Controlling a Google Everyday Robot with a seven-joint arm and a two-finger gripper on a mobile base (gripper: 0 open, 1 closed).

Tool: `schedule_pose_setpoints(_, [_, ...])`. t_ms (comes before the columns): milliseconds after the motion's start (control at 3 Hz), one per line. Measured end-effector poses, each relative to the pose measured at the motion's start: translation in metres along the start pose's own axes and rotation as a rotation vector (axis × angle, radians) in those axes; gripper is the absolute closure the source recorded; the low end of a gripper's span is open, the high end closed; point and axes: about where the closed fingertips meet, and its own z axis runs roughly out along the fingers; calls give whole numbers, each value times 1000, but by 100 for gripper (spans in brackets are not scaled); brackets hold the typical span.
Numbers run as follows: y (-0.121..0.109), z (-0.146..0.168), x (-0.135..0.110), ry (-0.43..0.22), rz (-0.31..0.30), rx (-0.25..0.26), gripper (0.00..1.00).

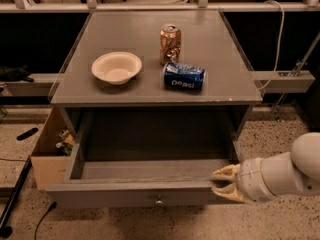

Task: Open top drawer

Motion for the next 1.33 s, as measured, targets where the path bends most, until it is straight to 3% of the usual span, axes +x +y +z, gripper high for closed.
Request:
schedule_pose_setpoints(333, [-1,-3,-2,0,0,0,100])
schedule_pose_setpoints(1000, [26,-11,-4,-17,-7,-27,97])
schedule_pose_setpoints(1333, [26,-11,-4,-17,-7,-27,74])
